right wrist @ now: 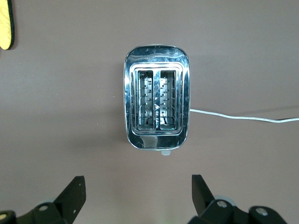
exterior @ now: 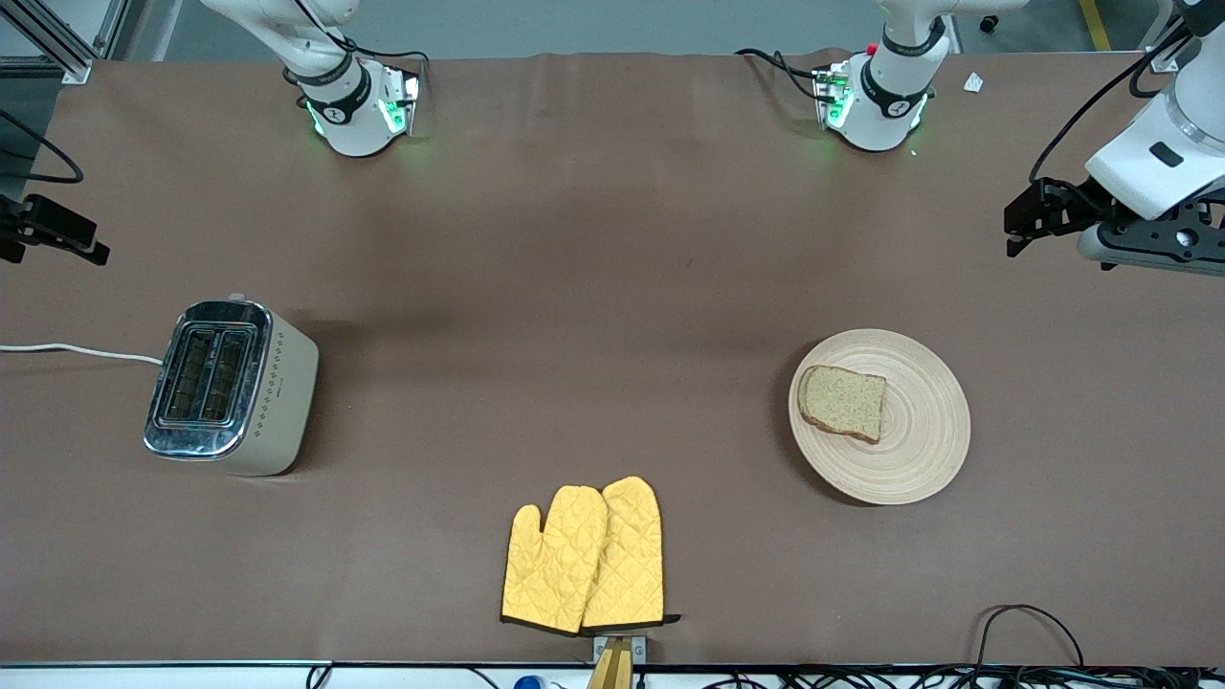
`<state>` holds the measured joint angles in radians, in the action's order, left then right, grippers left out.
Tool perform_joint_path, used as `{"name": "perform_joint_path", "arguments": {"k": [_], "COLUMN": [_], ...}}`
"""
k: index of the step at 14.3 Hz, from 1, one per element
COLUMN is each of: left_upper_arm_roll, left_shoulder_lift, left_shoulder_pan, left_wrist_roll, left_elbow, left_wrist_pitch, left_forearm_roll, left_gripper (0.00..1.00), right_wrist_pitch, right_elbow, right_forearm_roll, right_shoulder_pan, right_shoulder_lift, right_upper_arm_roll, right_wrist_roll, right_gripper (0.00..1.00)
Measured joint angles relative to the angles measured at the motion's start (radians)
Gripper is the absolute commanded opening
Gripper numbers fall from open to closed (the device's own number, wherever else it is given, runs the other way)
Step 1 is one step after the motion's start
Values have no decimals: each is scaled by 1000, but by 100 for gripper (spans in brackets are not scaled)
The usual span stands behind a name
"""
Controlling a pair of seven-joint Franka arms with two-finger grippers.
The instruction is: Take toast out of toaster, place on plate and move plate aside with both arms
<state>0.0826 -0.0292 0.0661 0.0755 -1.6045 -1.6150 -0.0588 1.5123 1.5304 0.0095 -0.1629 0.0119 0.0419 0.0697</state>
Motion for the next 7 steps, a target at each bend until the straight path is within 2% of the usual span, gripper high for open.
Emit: {"name": "perform_joint_path", "arguments": {"k": [4,7], "left_upper_arm_roll": [0,0], "left_shoulder_lift": [44,76], "left_shoulder_pan": [0,0], "left_wrist_roll": [-147,-174], "left_elbow": [79,117], "left_wrist_pitch": [48,63], "left_forearm_roll": [54,56], "left_gripper": [100,100], "right_wrist_pitch": [-8,-7], "right_elbow": [0,0], "right_forearm_roll": [-3,-7], "right_shoulder_pan": [-3,-3], "right_shoulder_lift": [0,0], "right_upper_arm_roll": [0,0], "right_wrist_roll": [0,0], "right_gripper": [100,100]}}
